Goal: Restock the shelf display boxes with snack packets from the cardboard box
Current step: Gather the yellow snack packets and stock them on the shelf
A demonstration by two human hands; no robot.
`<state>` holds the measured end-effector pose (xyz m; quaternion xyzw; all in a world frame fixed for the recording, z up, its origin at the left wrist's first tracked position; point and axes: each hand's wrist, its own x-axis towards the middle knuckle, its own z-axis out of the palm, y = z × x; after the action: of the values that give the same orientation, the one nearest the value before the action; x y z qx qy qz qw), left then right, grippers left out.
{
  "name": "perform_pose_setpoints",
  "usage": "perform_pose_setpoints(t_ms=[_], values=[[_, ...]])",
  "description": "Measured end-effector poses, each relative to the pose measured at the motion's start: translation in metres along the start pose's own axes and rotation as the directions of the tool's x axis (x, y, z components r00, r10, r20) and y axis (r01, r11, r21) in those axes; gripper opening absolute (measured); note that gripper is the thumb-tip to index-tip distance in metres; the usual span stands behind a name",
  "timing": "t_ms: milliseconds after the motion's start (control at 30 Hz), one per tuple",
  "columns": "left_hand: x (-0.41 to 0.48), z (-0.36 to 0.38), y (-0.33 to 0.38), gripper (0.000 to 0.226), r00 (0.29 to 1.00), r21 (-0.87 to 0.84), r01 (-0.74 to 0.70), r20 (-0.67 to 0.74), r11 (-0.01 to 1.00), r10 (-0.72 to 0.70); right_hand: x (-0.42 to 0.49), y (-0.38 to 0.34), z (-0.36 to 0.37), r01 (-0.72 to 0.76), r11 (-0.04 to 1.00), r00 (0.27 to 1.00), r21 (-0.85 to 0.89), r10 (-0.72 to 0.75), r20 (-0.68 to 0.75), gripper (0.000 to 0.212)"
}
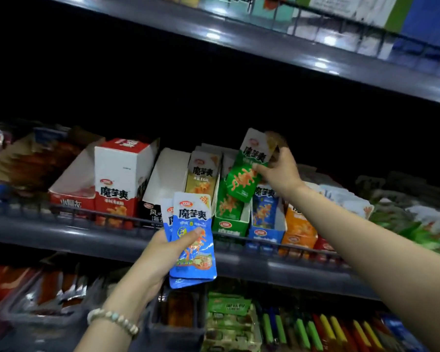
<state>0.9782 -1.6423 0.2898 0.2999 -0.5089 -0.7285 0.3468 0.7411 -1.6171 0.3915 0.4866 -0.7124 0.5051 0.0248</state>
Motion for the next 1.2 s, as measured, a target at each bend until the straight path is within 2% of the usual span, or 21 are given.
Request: perform_pose_setpoints(t_ms=[167, 267, 400, 567, 633, 733, 800, 867, 933, 967, 1033, 1067, 1100, 1200], values=[[0.007, 0.002, 0.001, 0.013, 0.999, 0.016, -0.038, 0.015, 0.999, 0.038, 0.007, 0.018, 0.019, 0.041, 0.964, 0.996, -0.264, -0.019, 0.084, 0.039], [0.010, 0.005, 0.000, 0.016, 0.999, 0.027, -0.041, 0.031, 0.999, 0.040, 0.003, 0.021, 0.023, 0.072, 0.927, 0.993, -0.369, -0.030, 0.117, 0.051], [0.012, 0.005, -0.004, 0.021, 0.998, 0.056, -0.034, 0.048, 0.998, 0.032, -0.007, 0.019, 0.028, 0.123, 0.786, 0.987, -0.606, -0.031, 0.161, 0.060], [0.015, 0.003, -0.006, 0.021, 0.999, 0.093, -0.043, 0.036, 0.995, 0.040, -0.006, 0.021, 0.033, 0.121, 0.720, 0.985, -0.683, 0.000, 0.174, 0.062], [0.015, 0.004, -0.006, 0.020, 0.998, 0.118, -0.050, 0.047, 0.992, 0.045, -0.004, 0.019, 0.031, 0.126, 0.743, 0.982, -0.657, 0.000, 0.188, 0.064], [0.014, 0.007, -0.006, 0.017, 0.997, 0.139, -0.064, 0.046, 0.988, 0.059, -0.007, 0.013, 0.024, 0.151, 0.819, 0.978, -0.554, -0.042, 0.203, 0.054], [0.013, 0.009, -0.007, 0.017, 0.996, 0.159, -0.077, 0.059, 0.984, 0.068, -0.014, 0.006, 0.019, 0.180, 0.890, 0.966, -0.418, -0.080, 0.244, 0.052], [0.010, 0.012, -0.006, 0.016, 0.992, 0.169, -0.099, 0.089, 0.981, 0.085, -0.023, -0.005, 0.013, 0.173, 0.965, 0.946, -0.196, -0.107, 0.307, 0.054], [0.007, 0.016, -0.004, 0.016, 0.986, 0.171, -0.121, 0.134, 0.978, 0.098, -0.033, -0.019, 0.005, 0.077, 0.997, 0.892, -0.014, -0.063, 0.449, 0.052], [0.005, 0.018, -0.003, 0.016, 0.982, 0.179, -0.129, 0.158, 0.975, 0.100, -0.038, -0.026, -0.001, -0.005, 1.000, 0.832, 0.016, -0.005, 0.555, 0.050], [0.003, 0.022, -0.003, 0.019, 0.974, 0.198, -0.144, 0.200, 0.970, 0.104, -0.046, -0.033, -0.012, -0.128, 0.992, 0.676, -0.013, 0.097, 0.731, 0.048], [0.002, 0.025, -0.003, 0.022, 0.971, 0.208, -0.154, 0.212, 0.966, 0.109, -0.049, -0.033, -0.016, -0.160, 0.987, 0.631, -0.025, 0.122, 0.766, 0.046], [0.002, 0.028, -0.005, 0.027, 0.970, 0.215, -0.160, 0.213, 0.963, 0.114, -0.052, -0.032, -0.020, -0.196, 0.980, 0.621, -0.016, 0.136, 0.772, 0.045], [0.003, 0.040, -0.010, 0.036, 0.967, 0.223, -0.174, 0.222, 0.959, 0.124, -0.061, -0.026, -0.027, -0.313, 0.948, 0.671, 0.049, 0.184, 0.718, 0.043]])
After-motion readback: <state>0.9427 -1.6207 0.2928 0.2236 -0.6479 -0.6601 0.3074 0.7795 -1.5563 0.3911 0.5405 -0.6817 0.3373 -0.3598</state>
